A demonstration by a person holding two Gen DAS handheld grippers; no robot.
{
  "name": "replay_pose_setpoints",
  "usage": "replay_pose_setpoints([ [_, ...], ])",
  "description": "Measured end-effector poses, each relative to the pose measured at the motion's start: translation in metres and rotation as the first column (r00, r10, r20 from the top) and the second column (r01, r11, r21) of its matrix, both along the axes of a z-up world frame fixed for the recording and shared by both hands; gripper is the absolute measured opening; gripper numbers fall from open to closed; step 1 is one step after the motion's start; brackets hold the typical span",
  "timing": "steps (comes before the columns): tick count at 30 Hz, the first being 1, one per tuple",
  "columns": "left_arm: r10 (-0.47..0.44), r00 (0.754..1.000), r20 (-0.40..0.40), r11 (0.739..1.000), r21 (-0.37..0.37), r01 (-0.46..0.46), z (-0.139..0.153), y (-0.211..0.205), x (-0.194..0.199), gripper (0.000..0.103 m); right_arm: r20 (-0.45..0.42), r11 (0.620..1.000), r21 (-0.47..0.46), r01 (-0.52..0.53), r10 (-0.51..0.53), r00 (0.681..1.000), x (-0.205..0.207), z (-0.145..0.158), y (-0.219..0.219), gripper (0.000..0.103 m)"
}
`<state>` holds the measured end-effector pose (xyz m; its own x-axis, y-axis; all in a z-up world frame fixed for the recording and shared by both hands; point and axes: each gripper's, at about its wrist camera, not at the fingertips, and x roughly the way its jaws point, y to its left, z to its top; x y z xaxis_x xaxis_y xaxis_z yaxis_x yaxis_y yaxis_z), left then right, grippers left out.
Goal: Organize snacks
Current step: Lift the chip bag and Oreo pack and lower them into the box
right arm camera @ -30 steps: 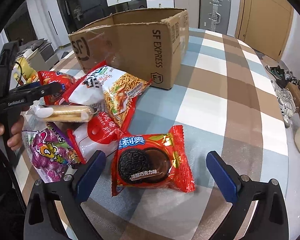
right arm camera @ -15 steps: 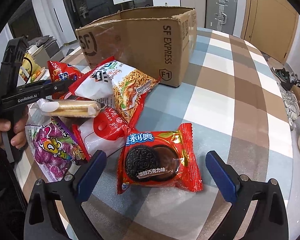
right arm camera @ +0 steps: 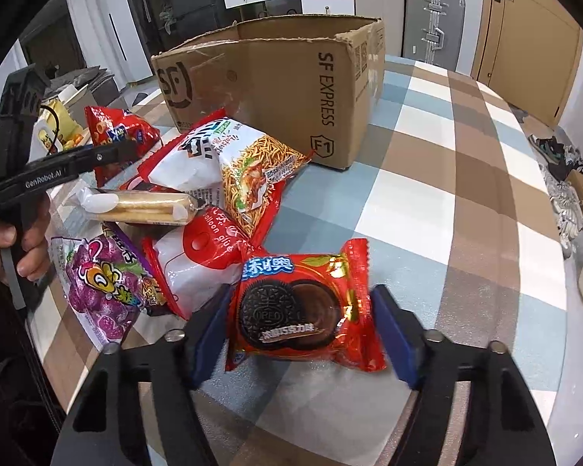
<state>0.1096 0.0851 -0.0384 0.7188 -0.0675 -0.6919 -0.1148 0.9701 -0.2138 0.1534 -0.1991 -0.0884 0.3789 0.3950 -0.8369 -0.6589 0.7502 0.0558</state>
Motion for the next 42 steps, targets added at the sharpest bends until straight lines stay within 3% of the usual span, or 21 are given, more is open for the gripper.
replay_pose_setpoints([
  [2, 0.004, 1.000, 0.007, 1.000, -0.003, -0.004, 0.003, 0.001, -0.002, 0.037, 0.005, 1.000, 0.005, -0.011, 0.011, 1.000, -0.002, 0.001, -0.001, 0.056],
  [6, 0.007, 1.000, 0.025, 1.000, -0.001, -0.007, 0.009, 0.001, -0.006, 0.037, 0.001, 1.000, 0.015, -0.022, 0.021, 1.000, -0.004, 0.002, -0.001, 0.053],
  [13, 0.007, 0.998, 0.068, 1.000, 0.005, -0.007, 0.024, -0.002, -0.014, 0.037, 0.035, 0.999, 0.037, -0.015, 0.013, 0.999, -0.006, 0.013, -0.004, 0.052],
  [31, 0.007, 0.986, 0.165, 0.999, 0.050, -0.015, 0.066, -0.015, -0.036, 0.037, 0.142, 0.963, 0.270, 0.010, -0.050, 0.989, -0.013, 0.069, -0.011, 0.052],
  [42, -0.007, 0.977, 0.211, 0.998, 0.059, -0.005, 0.093, -0.023, -0.030, 0.037, 0.182, 0.948, 0.319, 0.008, -0.070, 0.981, -0.004, 0.093, -0.001, 0.052],
])
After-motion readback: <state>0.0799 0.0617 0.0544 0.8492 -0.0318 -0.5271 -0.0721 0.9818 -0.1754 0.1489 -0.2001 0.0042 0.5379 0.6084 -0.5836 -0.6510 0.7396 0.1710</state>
